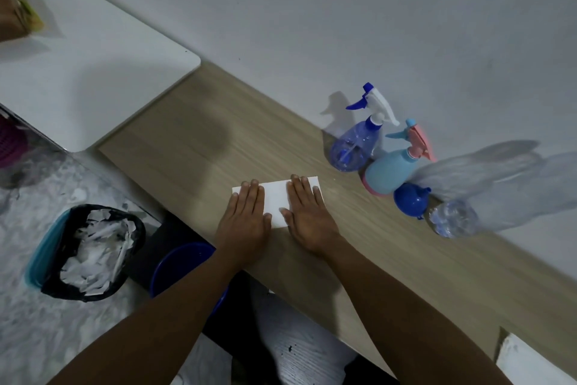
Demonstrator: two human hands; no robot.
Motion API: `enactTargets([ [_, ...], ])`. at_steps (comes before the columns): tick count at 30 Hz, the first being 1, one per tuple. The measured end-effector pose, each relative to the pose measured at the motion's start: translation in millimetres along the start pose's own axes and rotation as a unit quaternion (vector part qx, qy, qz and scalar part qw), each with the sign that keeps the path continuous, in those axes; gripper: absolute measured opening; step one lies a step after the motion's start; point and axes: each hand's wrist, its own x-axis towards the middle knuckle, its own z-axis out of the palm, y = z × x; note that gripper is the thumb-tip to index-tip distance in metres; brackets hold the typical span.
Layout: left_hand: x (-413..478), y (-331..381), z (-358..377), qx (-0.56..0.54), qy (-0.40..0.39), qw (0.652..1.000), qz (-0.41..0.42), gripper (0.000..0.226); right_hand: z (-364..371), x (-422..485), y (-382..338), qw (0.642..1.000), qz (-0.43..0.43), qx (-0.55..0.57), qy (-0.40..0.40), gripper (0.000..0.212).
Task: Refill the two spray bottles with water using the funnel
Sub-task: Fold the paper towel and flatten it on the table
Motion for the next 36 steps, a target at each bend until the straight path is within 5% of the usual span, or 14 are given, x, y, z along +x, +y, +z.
enactTargets([
  [36, 10.1, 237.4, 60.0, 0.052, -0.093, 0.980, 0.170, 0.077, -3.3, -187.0, 189.5, 0.991, 0.121, 0.043, 0.044, 0.069],
])
